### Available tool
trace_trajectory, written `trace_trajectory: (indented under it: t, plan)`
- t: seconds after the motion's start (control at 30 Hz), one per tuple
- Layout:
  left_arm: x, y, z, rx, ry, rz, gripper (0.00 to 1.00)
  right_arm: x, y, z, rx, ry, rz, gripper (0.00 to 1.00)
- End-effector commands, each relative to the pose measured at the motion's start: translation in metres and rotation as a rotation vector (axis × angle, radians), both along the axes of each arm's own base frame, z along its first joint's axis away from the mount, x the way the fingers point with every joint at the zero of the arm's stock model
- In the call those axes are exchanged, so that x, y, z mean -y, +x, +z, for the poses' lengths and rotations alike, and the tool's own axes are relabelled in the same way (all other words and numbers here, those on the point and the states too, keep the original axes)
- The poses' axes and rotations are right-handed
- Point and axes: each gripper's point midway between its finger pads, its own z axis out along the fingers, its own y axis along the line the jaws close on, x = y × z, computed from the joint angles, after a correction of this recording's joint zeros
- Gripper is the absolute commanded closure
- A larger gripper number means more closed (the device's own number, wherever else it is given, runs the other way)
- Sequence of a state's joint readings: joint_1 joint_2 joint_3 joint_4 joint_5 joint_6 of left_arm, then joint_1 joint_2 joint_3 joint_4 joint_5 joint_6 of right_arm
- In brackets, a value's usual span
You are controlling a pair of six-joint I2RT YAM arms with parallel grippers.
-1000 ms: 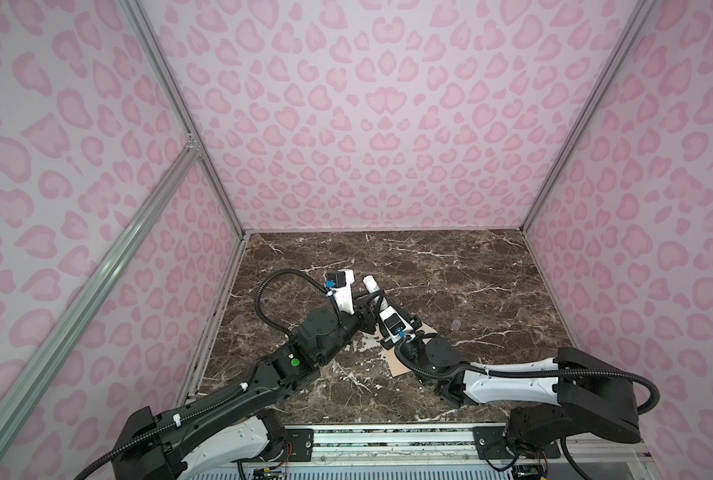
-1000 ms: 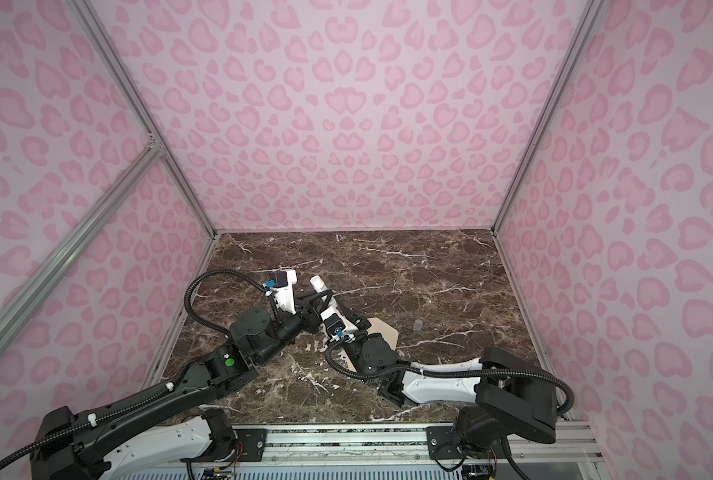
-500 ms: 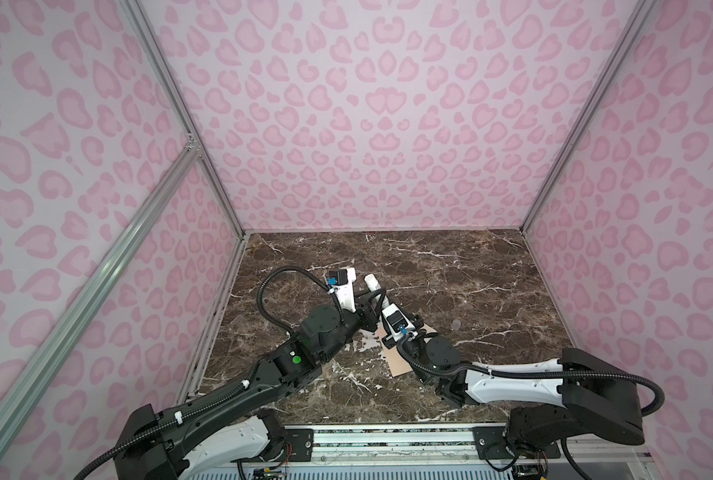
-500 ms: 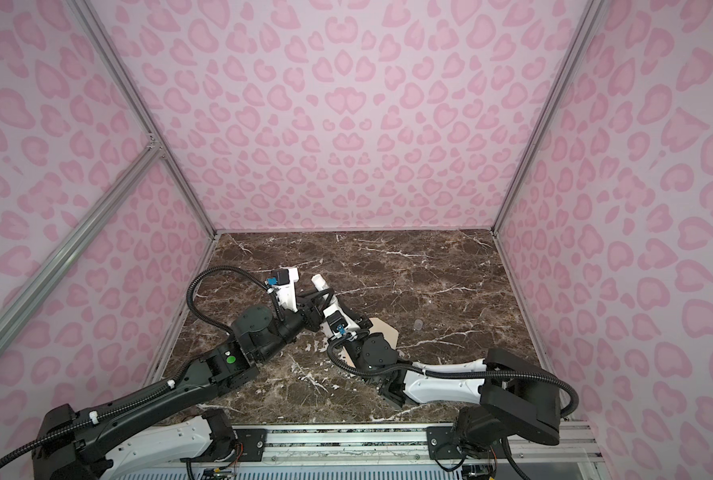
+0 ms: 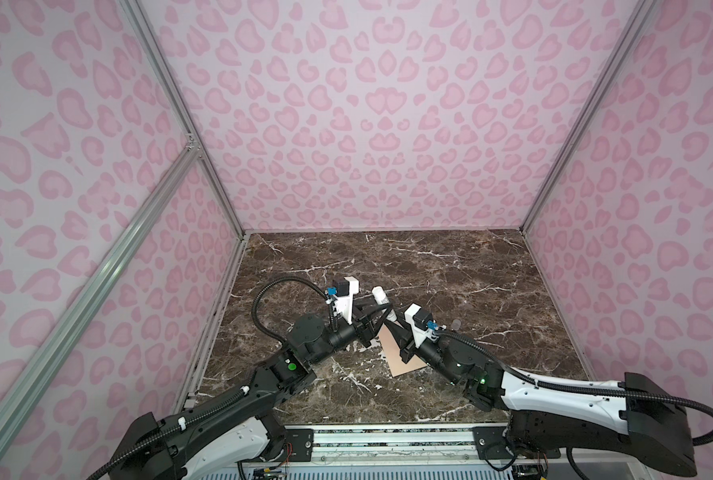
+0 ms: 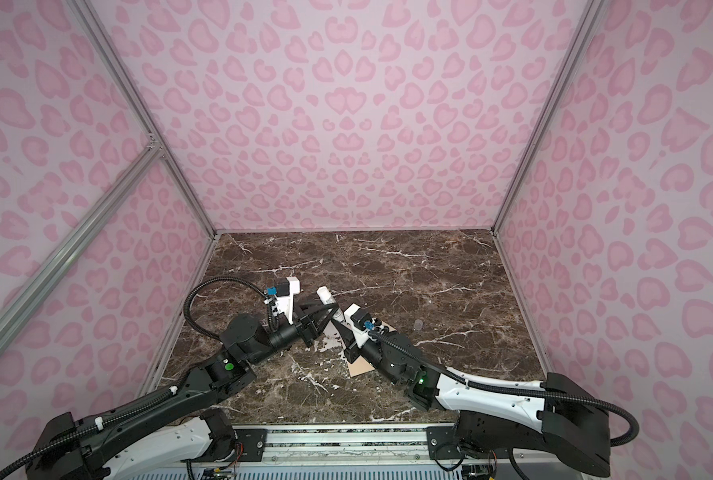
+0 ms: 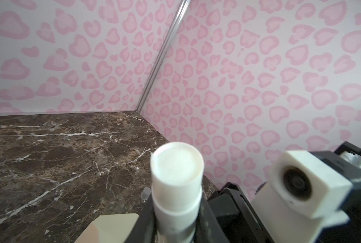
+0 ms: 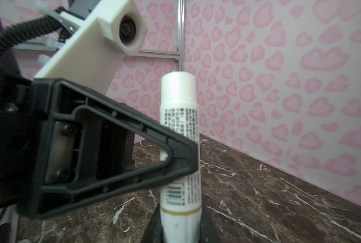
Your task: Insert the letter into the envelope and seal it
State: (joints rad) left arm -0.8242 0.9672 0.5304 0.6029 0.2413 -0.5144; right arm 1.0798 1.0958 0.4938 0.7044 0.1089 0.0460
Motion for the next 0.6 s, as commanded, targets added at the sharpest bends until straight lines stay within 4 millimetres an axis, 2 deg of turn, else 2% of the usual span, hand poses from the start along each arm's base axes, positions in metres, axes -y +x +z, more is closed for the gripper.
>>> trace_trajectory:
  t: [0.0, 0.17, 0.3, 0.47, 0.57]
  plan:
    - [0.014, -0.042, -0.015, 0.003, 0.043, -0.274, 0.96, -0.004, -0.032, 0.04, -0.059, 0.218, 0.247, 0.93]
    - [0.015, -0.064, -0.02, 0.002, 0.041, -0.41, 0.96, 0.004, -0.049, 0.046, -0.13, 0.273, 0.378, 0.92]
    - [0.013, -0.076, -0.016, 0.017, 0.015, -0.467, 0.96, 0.01, -0.051, 0.045, -0.199, 0.324, 0.434, 0.91]
    - [0.012, -0.078, -0.014, 0.026, 0.023, -0.473, 0.96, 0.01, -0.046, 0.037, -0.232, 0.297, 0.433, 0.88]
    - [0.01, -0.07, -0.014, 0.02, 0.034, -0.416, 0.96, 0.015, -0.036, 0.026, -0.183, 0.202, 0.329, 0.77]
